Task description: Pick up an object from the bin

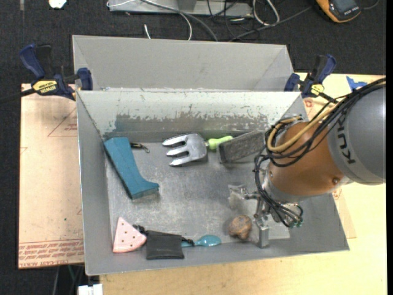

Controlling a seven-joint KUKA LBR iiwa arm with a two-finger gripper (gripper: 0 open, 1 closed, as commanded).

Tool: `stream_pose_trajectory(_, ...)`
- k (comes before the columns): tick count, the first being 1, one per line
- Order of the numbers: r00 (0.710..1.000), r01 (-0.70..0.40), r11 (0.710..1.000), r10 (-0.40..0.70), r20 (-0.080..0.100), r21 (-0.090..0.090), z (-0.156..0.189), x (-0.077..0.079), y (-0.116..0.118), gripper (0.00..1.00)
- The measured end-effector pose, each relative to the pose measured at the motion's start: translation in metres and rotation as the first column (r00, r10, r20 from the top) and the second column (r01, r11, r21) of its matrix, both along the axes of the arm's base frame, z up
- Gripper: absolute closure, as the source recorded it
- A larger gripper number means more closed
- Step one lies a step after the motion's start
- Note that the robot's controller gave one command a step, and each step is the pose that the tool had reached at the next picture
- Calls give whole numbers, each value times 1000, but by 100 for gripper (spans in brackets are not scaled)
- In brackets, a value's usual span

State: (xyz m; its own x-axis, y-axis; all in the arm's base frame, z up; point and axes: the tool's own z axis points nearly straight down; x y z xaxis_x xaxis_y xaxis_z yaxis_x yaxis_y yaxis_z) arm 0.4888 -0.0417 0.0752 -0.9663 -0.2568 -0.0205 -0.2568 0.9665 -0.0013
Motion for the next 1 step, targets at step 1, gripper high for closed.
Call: stream_pose_trajectory(1,997,-77,997,77,3,-2,-4,7,7,100)
